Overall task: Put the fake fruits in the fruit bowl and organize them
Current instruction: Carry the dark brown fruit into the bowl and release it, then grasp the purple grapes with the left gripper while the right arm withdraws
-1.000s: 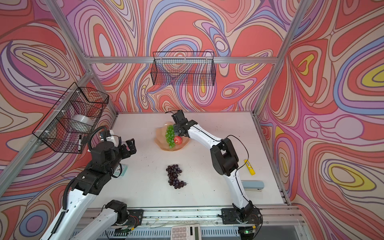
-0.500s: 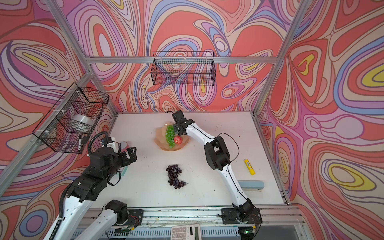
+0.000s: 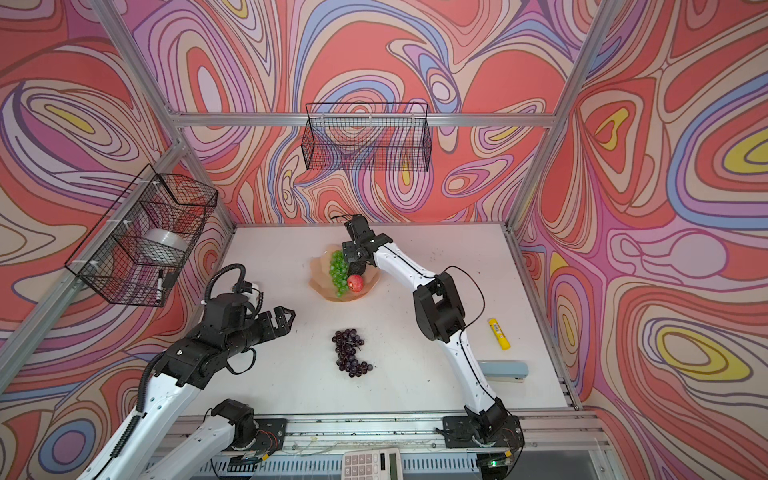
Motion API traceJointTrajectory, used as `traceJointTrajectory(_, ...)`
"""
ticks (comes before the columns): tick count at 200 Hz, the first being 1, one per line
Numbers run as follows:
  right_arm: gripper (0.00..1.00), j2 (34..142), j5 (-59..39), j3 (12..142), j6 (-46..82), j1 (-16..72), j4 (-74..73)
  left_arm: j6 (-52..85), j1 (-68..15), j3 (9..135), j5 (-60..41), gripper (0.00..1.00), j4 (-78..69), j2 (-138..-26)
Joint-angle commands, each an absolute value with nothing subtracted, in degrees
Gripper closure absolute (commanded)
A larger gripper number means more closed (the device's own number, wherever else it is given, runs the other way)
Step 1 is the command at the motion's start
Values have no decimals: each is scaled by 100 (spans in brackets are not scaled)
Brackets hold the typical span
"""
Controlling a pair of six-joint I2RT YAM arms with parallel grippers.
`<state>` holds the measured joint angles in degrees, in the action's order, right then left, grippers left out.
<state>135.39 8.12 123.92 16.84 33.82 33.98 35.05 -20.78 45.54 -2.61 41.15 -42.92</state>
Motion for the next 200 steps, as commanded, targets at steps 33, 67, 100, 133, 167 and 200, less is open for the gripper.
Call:
traceJointTrajectory(33,10,11549,947,10870,1920,3229,2719,4511,-3636,4277,234,5,3785,-5039)
traceJointTrajectory(67,2,10455,567,9389,2168,2982,2246,4896,-4439,4186,626,4,3478,-5475)
traceJointTrajectory(100,2,9610,643,8344,2357,2805,2267,5186,-4782,4151,655,4,3041,-6160)
traceJointTrajectory(133,2,8892,710,7473,2477,2476,2301,5359,-4891,4157,607,3,2420,-6796)
traceJointTrajectory(167,2,8465,738,6942,2499,2272,2320,5447,-4964,4464,514,0,2218,-7702)
traceJointTrajectory(200,2,8261,756,6744,2505,2222,2303,5633,-4961,4609,409,0,2217,-8371)
